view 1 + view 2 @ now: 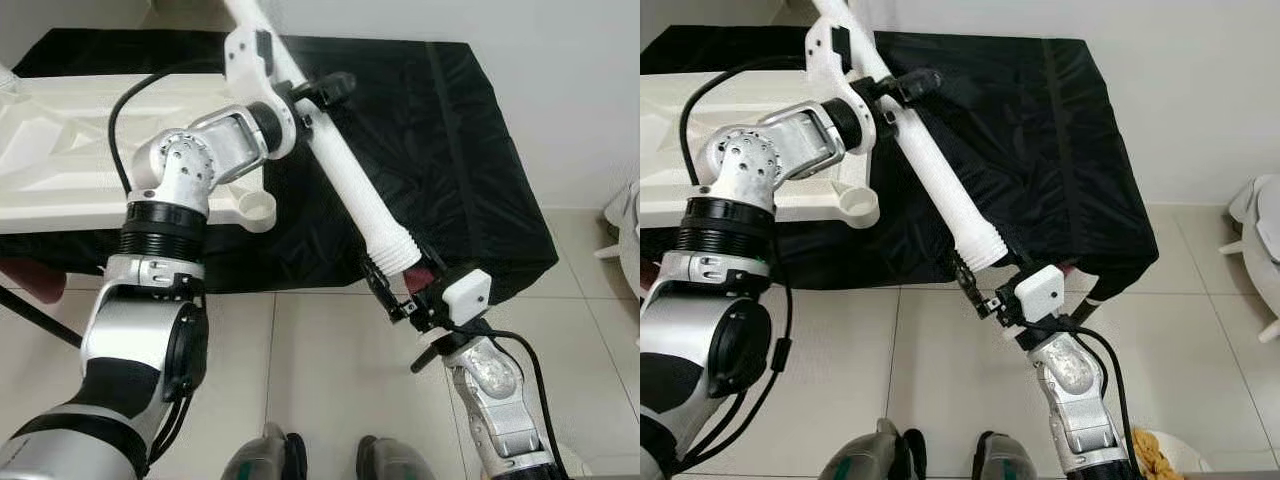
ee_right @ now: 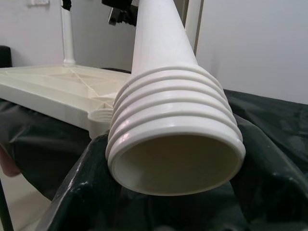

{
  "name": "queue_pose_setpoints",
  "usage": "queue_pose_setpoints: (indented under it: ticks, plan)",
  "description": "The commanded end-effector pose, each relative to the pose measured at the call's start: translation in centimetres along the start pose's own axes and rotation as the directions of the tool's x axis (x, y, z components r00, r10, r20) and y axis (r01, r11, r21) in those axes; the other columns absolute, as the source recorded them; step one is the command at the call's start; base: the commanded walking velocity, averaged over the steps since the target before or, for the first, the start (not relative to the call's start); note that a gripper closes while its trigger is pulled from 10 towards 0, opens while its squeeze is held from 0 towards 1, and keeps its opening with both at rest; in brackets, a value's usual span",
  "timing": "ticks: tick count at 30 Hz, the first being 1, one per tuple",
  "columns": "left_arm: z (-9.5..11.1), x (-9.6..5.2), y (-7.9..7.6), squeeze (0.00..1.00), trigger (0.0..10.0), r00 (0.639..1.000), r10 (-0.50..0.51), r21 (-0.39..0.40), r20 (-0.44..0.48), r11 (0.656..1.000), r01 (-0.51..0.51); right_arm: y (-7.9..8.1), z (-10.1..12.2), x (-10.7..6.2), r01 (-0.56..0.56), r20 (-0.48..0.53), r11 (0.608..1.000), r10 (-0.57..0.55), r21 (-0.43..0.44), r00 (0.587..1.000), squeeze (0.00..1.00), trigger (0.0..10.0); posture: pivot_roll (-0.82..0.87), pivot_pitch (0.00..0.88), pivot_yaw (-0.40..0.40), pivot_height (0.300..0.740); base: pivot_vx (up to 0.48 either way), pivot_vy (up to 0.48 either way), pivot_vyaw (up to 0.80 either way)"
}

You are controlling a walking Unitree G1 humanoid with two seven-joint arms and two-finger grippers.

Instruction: Building children table

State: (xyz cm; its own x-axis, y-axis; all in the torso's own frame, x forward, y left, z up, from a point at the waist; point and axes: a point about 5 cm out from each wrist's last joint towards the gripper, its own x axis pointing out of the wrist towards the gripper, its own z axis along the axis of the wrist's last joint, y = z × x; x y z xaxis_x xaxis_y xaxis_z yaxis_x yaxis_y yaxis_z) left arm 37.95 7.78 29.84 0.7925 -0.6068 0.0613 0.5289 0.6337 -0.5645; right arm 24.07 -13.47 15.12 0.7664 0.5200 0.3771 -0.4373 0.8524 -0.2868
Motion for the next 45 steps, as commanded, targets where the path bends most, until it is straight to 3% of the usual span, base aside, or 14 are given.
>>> queue_pose_setpoints:
  ticks: [1,2,25,26,27,32,35,38,39,44,45]
  plan:
    - [0.3,-0.2,-2.2,0.0,4.4,0.925,-0.38,0.007,0.004,0.925,0.38,0.2,0.3,-0.2,-0.01,0.01,1.0,0.01,-0.002,1.0,0.0,10.0,-0.03,0.084,0.085,0.74,0.0,0.0,0.0]
    - [0.4,-0.2,-2.1,0.0,0.0,0.925,-0.378,-0.011,0.017,0.926,0.379,0.2,0.3,-0.3,-0.011,0.004,1.0,0.011,-0.004,1.0,0.0,10.0,-0.03,0.088,0.087,0.74,0.0,0.0,0.0]
    - [0.3,0.0,-2.4,0.0,0.0,0.91,-0.415,-0.044,0.016,0.909,0.415,-0.2,0.3,-0.1,0.018,-0.021,1.0,-0.019,-0.02,1.0,0.0,10.0,-0.03,0.097,0.09,0.74,0.0,0.0,0.0]
    - [0.2,0.1,-2.4,0.0,7.9,0.913,-0.407,-0.037,0.002,0.913,0.407,-0.2,0.4,-0.1,0.014,-0.023,1.0,-0.014,-0.007,1.0,1.0,10.0,-0.03,0.098,0.088,0.74,0.0,0.0,0.0]
    - [0.3,0.2,-2.5,0.0,10.0,0.913,-0.407,-0.036,0.002,0.913,0.407,-0.3,0.5,-0.1,0.012,-0.023,1.0,-0.011,0.004,1.0,1.0,10.0,-0.03,0.098,0.086,0.74,0.0,0.0,0.0]
    - [0.0,0.1,-3.2,0.0,10.0,0.905,-0.426,0.006,-0.018,0.905,0.426,-0.7,1.1,0.1,0.003,-0.028,0.998,-0.002,0.06,1.0,1.0,10.0,-0.04,0.096,0.08,0.74,0.0,0.0,0.0]
    - [-1.2,-0.2,-4.4,0.0,10.0,0.884,-0.461,0.088,-0.082,0.88,0.467,-1.8,1.9,1.1,-0.005,-0.048,0.987,0.013,0.159,0.999,0.98,10.0,-0.04,0.093,0.068,0.74,0.0,0.0,0.0]
    - [-1.5,-0.3,-4.6,0.0,10.0,0.879,-0.468,0.099,-0.094,0.874,0.476,-2.1,2.1,1.4,-0.015,-0.059,0.983,0.026,0.184,0.998,0.98,10.0,-0.04,0.093,0.066,0.74,0.0,0.0,0.0]
    - [-1.7,-0.4,-4.9,0.0,10.0,0.876,-0.472,0.113,-0.103,0.869,0.482,-2.3,2.1,1.7,-0.031,-0.079,0.978,0.049,0.208,0.996,0.0,10.0,-0.04,0.091,0.062,0.74,0.0,0.0,0.0]
    - [-1.9,-0.4,-5.2,0.0,10.0,0.873,-0.476,0.128,-0.11,0.864,0.487,-2.5,2.2,1.9,-0.043,-0.097,0.971,0.067,0.234,0.993,0.0,10.0,-0.04,0.089,0.056,0.74,0.0,0.0,0.0]
    - [-2.2,-0.6,-5.8,0.0,10.0,0.867,-0.483,0.152,-0.126,0.854,0.498,-3.0,2.1,2.4,-0.077,-0.148,0.967,0.115,0.244,0.982,0.0,10.0,-0.04,0.087,0.052,0.74,0.0,0.0,0.0]
